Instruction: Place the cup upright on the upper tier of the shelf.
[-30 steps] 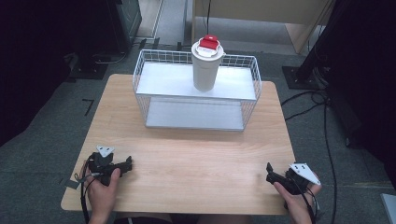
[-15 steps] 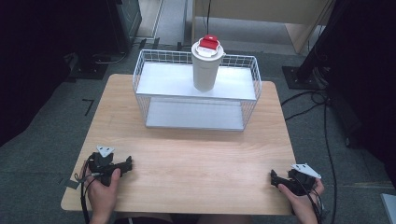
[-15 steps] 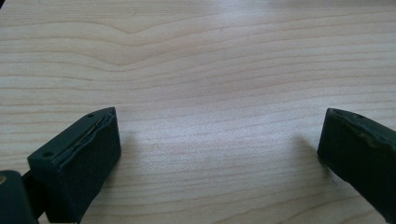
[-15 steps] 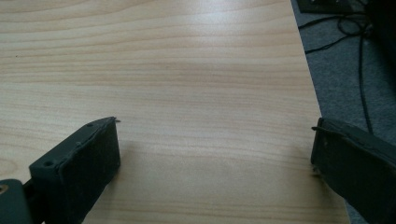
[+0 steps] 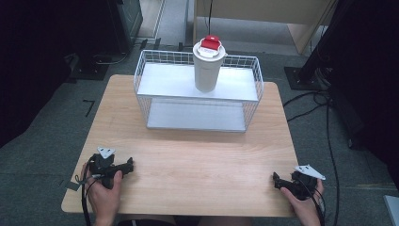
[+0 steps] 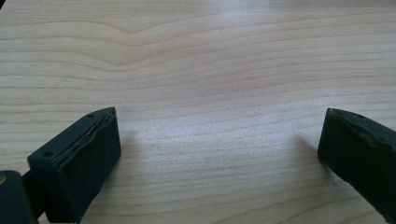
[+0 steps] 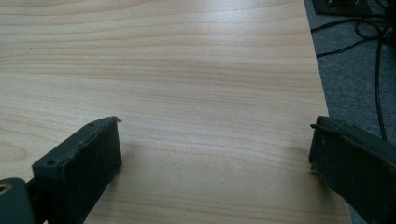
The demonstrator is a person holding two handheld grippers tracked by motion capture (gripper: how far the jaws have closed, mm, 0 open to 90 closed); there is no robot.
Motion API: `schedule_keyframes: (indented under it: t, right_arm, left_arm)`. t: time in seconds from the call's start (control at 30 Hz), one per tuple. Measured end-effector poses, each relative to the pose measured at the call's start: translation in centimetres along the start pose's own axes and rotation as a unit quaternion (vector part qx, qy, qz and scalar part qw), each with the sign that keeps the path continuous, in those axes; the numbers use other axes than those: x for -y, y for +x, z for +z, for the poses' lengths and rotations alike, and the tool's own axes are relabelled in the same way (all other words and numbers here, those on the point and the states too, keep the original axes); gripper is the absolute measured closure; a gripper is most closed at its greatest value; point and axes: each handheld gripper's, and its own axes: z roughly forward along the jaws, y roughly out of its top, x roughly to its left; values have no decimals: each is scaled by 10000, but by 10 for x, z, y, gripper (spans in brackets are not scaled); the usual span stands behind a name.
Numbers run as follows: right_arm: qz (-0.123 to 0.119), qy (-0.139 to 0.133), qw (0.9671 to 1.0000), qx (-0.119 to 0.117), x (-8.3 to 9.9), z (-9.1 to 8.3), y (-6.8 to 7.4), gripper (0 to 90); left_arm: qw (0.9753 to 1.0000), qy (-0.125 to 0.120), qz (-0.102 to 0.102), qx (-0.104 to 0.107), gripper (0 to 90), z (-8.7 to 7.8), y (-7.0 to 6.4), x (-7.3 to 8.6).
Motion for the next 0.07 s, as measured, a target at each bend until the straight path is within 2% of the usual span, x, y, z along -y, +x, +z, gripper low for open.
schedule_keyframes:
  t: [0.07]
  right_arm:
    - [2,0,10000,1,0,0,0,21]
  left_arm:
    - [10000,7,4,3,0,0,0,0]
